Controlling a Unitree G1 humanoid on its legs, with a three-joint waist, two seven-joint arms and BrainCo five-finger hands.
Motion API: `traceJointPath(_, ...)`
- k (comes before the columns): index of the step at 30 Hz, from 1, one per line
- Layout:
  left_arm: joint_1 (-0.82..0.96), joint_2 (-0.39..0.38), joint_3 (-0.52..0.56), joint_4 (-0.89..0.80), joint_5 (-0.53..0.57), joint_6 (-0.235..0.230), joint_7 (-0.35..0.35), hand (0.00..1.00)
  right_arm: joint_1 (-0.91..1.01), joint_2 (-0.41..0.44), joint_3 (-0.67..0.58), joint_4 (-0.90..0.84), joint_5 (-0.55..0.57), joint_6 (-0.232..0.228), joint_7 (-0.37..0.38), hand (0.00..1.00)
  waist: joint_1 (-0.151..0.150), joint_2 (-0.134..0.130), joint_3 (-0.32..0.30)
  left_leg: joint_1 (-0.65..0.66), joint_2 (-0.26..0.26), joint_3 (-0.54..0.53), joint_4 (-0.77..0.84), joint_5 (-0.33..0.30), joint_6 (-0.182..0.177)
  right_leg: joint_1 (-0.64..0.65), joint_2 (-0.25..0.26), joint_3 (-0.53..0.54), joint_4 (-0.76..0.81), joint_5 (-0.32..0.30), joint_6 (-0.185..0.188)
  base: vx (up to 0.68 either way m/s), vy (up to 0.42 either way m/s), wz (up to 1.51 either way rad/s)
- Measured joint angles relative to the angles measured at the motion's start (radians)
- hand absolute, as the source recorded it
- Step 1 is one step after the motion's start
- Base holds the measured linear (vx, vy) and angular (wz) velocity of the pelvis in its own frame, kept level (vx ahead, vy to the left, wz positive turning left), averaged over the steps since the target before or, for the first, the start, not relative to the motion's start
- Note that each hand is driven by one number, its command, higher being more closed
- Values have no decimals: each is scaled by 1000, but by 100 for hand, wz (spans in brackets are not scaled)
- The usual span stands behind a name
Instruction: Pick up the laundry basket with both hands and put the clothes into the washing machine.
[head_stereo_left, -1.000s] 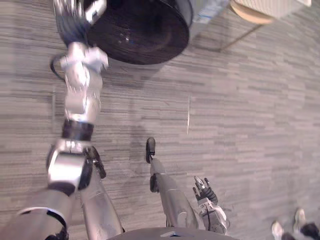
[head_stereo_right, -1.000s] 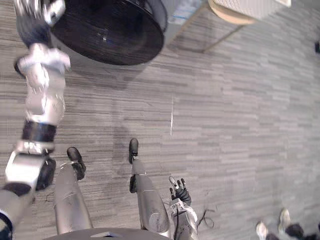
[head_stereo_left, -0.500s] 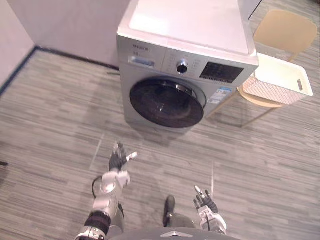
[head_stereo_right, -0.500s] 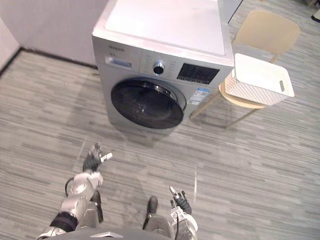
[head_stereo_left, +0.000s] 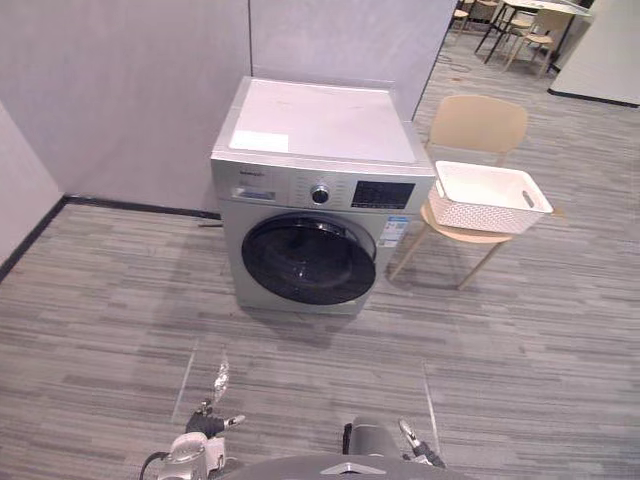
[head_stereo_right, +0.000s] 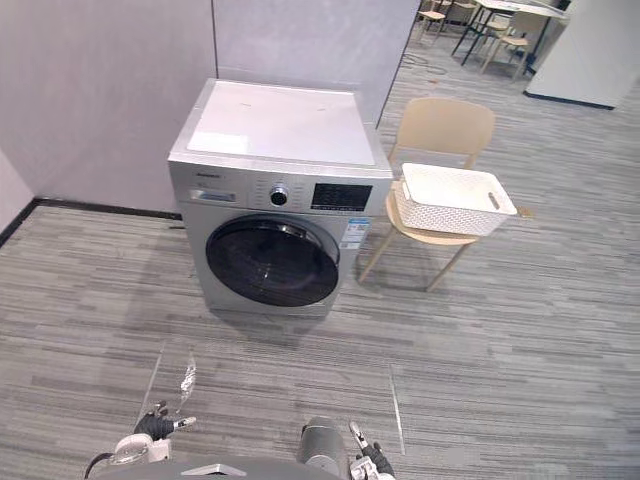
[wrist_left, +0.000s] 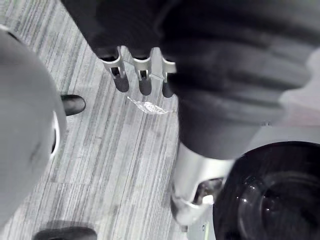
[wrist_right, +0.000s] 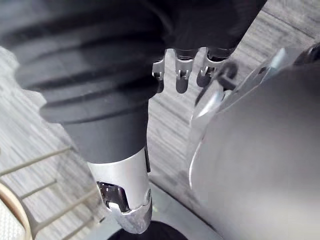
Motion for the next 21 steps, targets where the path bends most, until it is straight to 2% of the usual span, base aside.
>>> traceJointPath(2, 1, 0, 12, 1, -2, 1, 0, 0, -7, -11, -3, 29, -1, 1, -7, 0, -1, 0, 0, 4, 15, 6, -1, -3, -35, 4, -11, -5, -86, 0, 1, 239, -262, -18)
traceJointPath(3, 1, 1, 20, 2, -3, 3, 0, 0, -8, -20, -2, 55, -6, 6, -13, 0, -3, -7, 0, 10, 25, 4, -1, -3, -68, 22, -17, -5, -99, -4, 4, 272, -417, 3)
traceJointPath(4, -1, 3, 34, 4, -4, 5, 0, 0, -2, -22, -5, 85, -14, 13, -14, 0, -9, -16, -6, 19, 38, -9, 0, -1, -110, 46, -14, -13, -98, 10, 67, 231, -397, 14)
traceJointPath(5, -3, -13, 42, 6, -8, 7, -1, 0, 8, -42, -13, 94, -18, 20, -17, 0, -15, 12, -9, 23, 79, -30, -7, 4, -129, 44, 16, -48, -54, -21, 99, 243, -408, 24)
traceJointPath(6, 0, -36, 46, 13, -11, 7, -2, 0, 12, -60, -11, 101, -28, 22, -17, 0, -17, 48, -27, 23, 120, -37, -28, 6, -122, 33, 47, -78, -32, -56, 87, 323, -345, 20)
traceJointPath(7, 5, -61, 46, 18, -21, 7, -2, 0, 14, -85, -16, 120, -36, 23, -19, 0, -15, 76, -38, 25, 140, -74, -6, 43, -76, 25, 72, -100, 8, -101, 66, 416, -381, 22)
traceJointPath(9, -4, -74, 47, 18, -49, 6, -2, 0, 12, -90, -32, 125, -41, 24, -18, 0, -23, 73, -38, 4, 150, -100, 48, 91, -27, 48, 74, -126, 32, -143, 48, 290, -255, 31)
traceJointPath(11, -10, -83, 46, -6, -80, 6, -1, 0, 7, -100, -30, 123, -42, 22, -18, 0, -26, 65, -36, -71, 175, -166, 180, 171, 82, 122, 95, -177, -1, -162, 21, 338, -387, 53)
traceJointPath(12, -9, -83, 45, -25, -80, 6, 0, 0, 2, -100, -26, 123, -42, 21, -18, 0, -26, 62, -37, -101, 186, -170, 236, 196, 114, 137, 95, -187, -12, -162, 16, 330, -351, 37)
traceJointPath(13, -6, -80, 40, -64, -80, 6, 1, 0, -15, -101, 0, 120, -41, 19, -18, 0, -18, 51, -33, -156, 208, -165, 339, 260, 139, 161, 104, -193, -32, -163, 5, 252, -207, 1)
traceJointPath(14, -6, -80, 22, -91, -80, 6, 2, 0, -34, -101, 15, 117, -40, 12, -18, 0, -12, 37, -22, -215, 227, -162, 462, 279, 133, 193, 106, -193, -58, -161, -11, 306, -175, -12)
traceJointPath(15, -9, -81, -8, -102, -80, 6, 1, 0, -46, -107, 14, 113, -40, 5, -19, 0, -12, 36, -17, -244, 221, -161, 569, 208, 103, 229, 106, -193, -81, -158, -19, 268, -102, -12)
traceJointPath(16, -12, -81, -37, -108, -80, 6, 1, 0, -51, -112, 19, 105, -40, -3, -21, 0, -14, 34, -9, -257, 199, -163, 624, 149, 91, 262, 103, -190, -99, -156, -21, 238, -34, -3)
traceJointPath(17, -11, -84, -117, -159, -81, 3, 0, 0, -51, -119, 21, 81, -39, -8, -21, 0, -13, 26, 5, -271, 125, -166, 668, 39, 57, 315, 84, -190, -131, -156, -21, 174, 30, -2)
traceJointPath(19, -24, -84, -195, -220, -83, -12, 0, 0, -76, -132, 39, 72, -33, -14, -21, 0, -13, 43, 15, -321, 38, -160, 595, -13, 48, 322, 74, -187, -142, -156, -21, 125, 103, -13)
traceJointPath(20, -48, -84, -233, -238, -100, -17, -1, 0, -95, -137, 39, 67, -29, -20, -23, 0, -12, 62, 26, -338, -11, -159, 477, -6, 49, 310, 75, -182, -132, -158, -16, 98, 188, -18)
traceJointPath(21, -57, -84, -248, -250, -101, -18, -1, 0, -100, -137, 40, 56, -26, -22, -26, 0, -12, 74, 33, -335, -30, -160, 402, 20, 48, 305, 78, -179, -125, -163, -7, 110, 260, -28)
